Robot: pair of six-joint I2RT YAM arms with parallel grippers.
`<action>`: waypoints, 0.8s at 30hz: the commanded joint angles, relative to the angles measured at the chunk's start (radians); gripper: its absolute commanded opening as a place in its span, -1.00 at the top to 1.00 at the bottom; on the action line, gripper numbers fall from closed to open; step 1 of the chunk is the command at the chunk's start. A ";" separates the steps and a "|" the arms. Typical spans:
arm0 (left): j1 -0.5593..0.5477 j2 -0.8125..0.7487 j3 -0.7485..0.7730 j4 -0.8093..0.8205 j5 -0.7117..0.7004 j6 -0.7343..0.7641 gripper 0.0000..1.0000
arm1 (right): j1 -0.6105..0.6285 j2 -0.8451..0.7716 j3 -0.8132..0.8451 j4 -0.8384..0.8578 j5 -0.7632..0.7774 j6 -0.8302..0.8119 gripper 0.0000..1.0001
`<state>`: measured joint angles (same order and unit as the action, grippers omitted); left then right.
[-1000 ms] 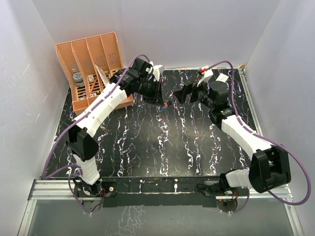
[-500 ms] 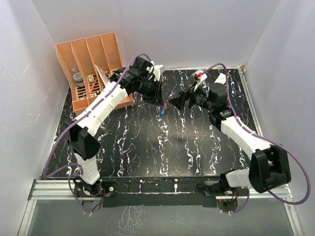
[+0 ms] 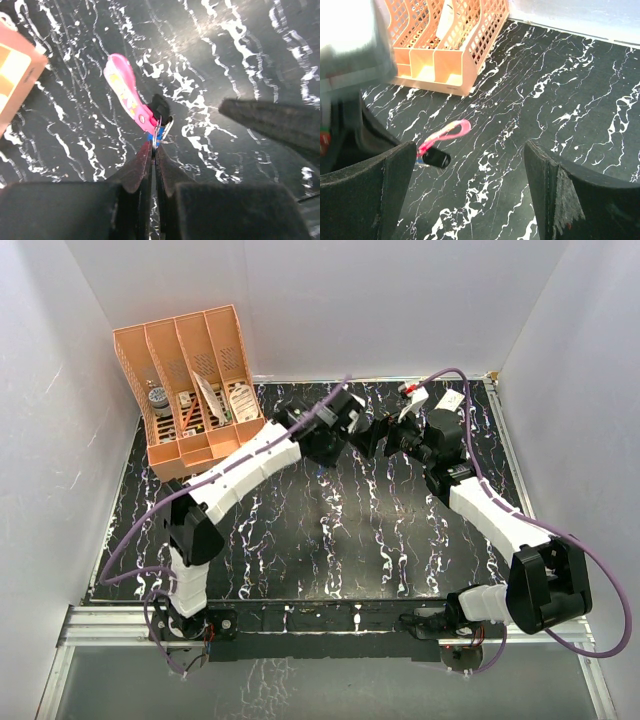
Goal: Put the keys on the keyring
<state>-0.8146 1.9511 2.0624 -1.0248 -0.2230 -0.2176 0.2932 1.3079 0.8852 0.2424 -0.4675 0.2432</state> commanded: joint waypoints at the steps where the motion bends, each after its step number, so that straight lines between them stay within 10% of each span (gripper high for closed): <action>1: -0.040 -0.142 -0.144 0.159 -0.336 0.040 1.00 | -0.003 -0.047 0.012 0.036 0.051 0.012 -0.75; 10: -0.041 -0.124 -0.105 0.131 -0.480 0.040 1.00 | -0.014 -0.074 -0.004 0.015 0.087 0.015 -0.77; 16: -0.026 -0.286 -0.259 0.385 -0.182 0.029 1.00 | -0.016 -0.076 -0.020 0.056 -0.008 0.017 -0.76; 24: 0.032 -0.229 -0.119 0.303 0.225 0.015 1.00 | -0.016 -0.086 -0.046 0.136 -0.145 0.016 -0.73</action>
<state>-0.8230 1.7176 1.8610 -0.6994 -0.2554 -0.1844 0.2802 1.2575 0.8509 0.2642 -0.5251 0.2615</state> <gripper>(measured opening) 0.017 0.871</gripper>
